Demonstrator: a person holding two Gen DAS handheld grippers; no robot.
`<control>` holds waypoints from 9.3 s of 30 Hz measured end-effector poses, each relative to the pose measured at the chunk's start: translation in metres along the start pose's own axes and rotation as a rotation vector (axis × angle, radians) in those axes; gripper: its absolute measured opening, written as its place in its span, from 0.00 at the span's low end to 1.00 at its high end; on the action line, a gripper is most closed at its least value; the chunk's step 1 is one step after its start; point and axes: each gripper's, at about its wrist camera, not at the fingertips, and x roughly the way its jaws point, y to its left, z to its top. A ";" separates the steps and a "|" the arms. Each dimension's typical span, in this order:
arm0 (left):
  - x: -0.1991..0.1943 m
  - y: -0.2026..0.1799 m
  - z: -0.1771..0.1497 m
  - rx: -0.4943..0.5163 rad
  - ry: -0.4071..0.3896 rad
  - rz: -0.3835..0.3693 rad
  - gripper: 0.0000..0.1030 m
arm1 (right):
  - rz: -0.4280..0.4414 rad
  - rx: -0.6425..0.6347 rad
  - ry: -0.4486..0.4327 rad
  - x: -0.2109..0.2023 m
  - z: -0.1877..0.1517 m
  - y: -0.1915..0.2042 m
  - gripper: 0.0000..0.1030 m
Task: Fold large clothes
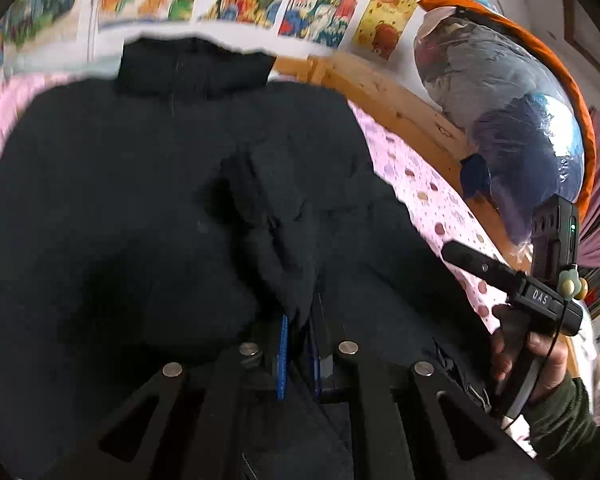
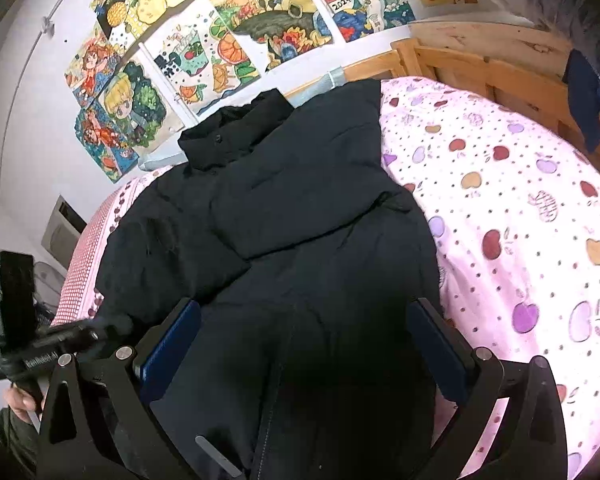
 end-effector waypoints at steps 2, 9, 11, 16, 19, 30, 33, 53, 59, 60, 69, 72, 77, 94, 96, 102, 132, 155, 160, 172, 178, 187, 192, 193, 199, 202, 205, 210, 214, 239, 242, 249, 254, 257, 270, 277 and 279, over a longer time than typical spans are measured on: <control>-0.001 0.004 -0.006 -0.024 0.000 -0.034 0.13 | 0.006 -0.006 0.019 0.007 -0.002 0.003 0.99; -0.026 0.007 -0.032 -0.027 -0.052 -0.109 0.96 | 0.113 0.011 0.080 0.021 -0.002 0.020 0.99; -0.035 0.011 -0.038 -0.026 -0.061 -0.105 0.96 | 0.197 0.049 0.101 0.026 -0.006 0.022 0.99; -0.061 0.034 -0.044 -0.077 -0.104 0.049 0.96 | 0.251 0.086 0.113 0.038 -0.012 0.029 0.99; -0.082 0.053 -0.049 -0.126 -0.125 0.213 0.96 | 0.188 0.065 0.120 0.043 -0.016 0.037 0.97; -0.124 0.104 -0.047 -0.218 -0.233 0.300 0.96 | 0.048 -0.137 0.078 0.030 0.008 0.072 0.13; -0.125 0.106 -0.033 -0.191 -0.261 0.352 0.96 | 0.005 -0.255 -0.023 0.010 0.030 0.090 0.04; -0.022 0.112 0.061 -0.111 -0.397 0.480 0.96 | -0.209 -0.450 -0.263 0.032 0.092 0.080 0.73; 0.023 0.139 0.052 -0.180 -0.235 0.537 1.00 | -0.299 -0.537 0.011 0.130 0.066 0.063 0.75; 0.027 0.143 0.048 -0.192 -0.242 0.521 1.00 | -0.279 -0.512 -0.016 0.131 0.061 0.056 0.75; 0.046 0.152 0.028 -0.211 -0.303 0.507 1.00 | -0.252 -0.496 -0.093 0.139 0.044 0.047 0.79; 0.046 0.151 0.031 -0.216 -0.300 0.521 1.00 | -0.257 -0.496 -0.098 0.140 0.045 0.052 0.81; 0.014 0.138 0.038 -0.278 -0.263 0.521 1.00 | -0.202 -0.497 -0.035 0.108 0.057 0.070 0.81; -0.167 0.028 0.013 -0.311 -0.366 0.524 1.00 | -0.033 -0.455 -0.088 -0.070 0.083 0.150 0.91; -0.183 0.017 0.008 -0.320 -0.371 0.516 1.00 | -0.026 -0.454 -0.091 -0.087 0.084 0.154 0.91; -0.215 -0.009 -0.006 -0.319 -0.381 0.573 1.00 | 0.004 -0.427 -0.095 -0.124 0.089 0.155 0.92; -0.117 0.013 0.081 -0.240 -0.435 0.576 1.00 | -0.058 -0.371 -0.100 -0.037 0.169 0.103 0.94; 0.066 0.164 0.278 -0.138 -0.362 0.403 0.27 | -0.028 -0.312 0.084 0.246 0.256 0.125 0.68; 0.070 0.170 0.269 -0.149 -0.368 0.386 0.07 | -0.049 -0.285 0.083 0.264 0.251 0.130 0.18; 0.000 0.132 0.178 0.003 -0.419 0.444 0.04 | 0.073 -0.356 -0.105 0.155 0.186 0.114 0.03; 0.031 0.143 0.143 0.006 -0.278 0.469 0.04 | 0.010 -0.426 -0.042 0.163 0.154 0.102 0.03; 0.064 0.154 0.134 0.033 -0.256 0.478 0.07 | -0.027 -0.378 0.013 0.205 0.130 0.074 0.03; 0.028 0.158 0.128 -0.069 -0.340 0.395 0.07 | -0.015 -0.416 -0.039 0.172 0.139 0.082 0.04; 0.022 0.156 0.127 -0.073 -0.360 0.392 0.07 | -0.017 -0.433 -0.068 0.159 0.144 0.084 0.05; -0.012 0.128 0.147 0.048 -0.557 0.399 0.15 | 0.015 -0.395 -0.268 0.126 0.192 0.106 0.69; -0.002 0.127 0.184 0.020 -0.545 0.344 0.53 | 0.096 -0.336 -0.234 0.149 0.215 0.120 0.68; 0.022 0.137 0.214 -0.041 -0.489 0.271 0.60 | 0.133 -0.349 -0.126 0.192 0.225 0.131 0.45; 0.071 0.143 0.203 0.030 -0.355 0.253 0.60 | 0.095 -0.417 0.078 0.248 0.192 0.134 0.23; 0.116 0.142 0.184 0.120 -0.208 0.376 0.59 | 0.060 -0.464 0.202 0.280 0.166 0.125 0.23; 0.065 0.137 0.180 -0.119 -0.215 0.381 0.77 | 0.005 -0.293 0.049 0.234 0.155 0.108 0.58; 0.046 0.123 0.171 -0.116 -0.243 0.365 0.82 | -0.038 -0.304 0.011 0.198 0.153 0.107 0.63; -0.001 0.085 0.142 -0.085 -0.319 0.386 0.97 | -0.084 -0.386 -0.055 0.128 0.150 0.128 0.91; -0.029 0.068 0.110 -0.065 -0.353 0.440 0.99 | -0.062 -0.419 -0.055 0.083 0.137 0.139 0.96; -0.042 0.057 0.087 -0.037 -0.364 0.474 0.99 | -0.054 -0.440 -0.068 0.055 0.124 0.143 0.96; -0.100 0.012 -0.003 0.039 -0.436 0.535 1.00 | 0.021 -0.456 -0.076 -0.019 0.052 0.148 0.98; -0.105 0.004 -0.044 0.040 -0.426 0.478 1.00 | 0.023 -0.458 -0.086 -0.055 0.019 0.147 0.98; -0.107 0.002 -0.055 0.043 -0.438 0.481 1.00 | 0.015 -0.457 -0.102 -0.065 0.012 0.147 0.98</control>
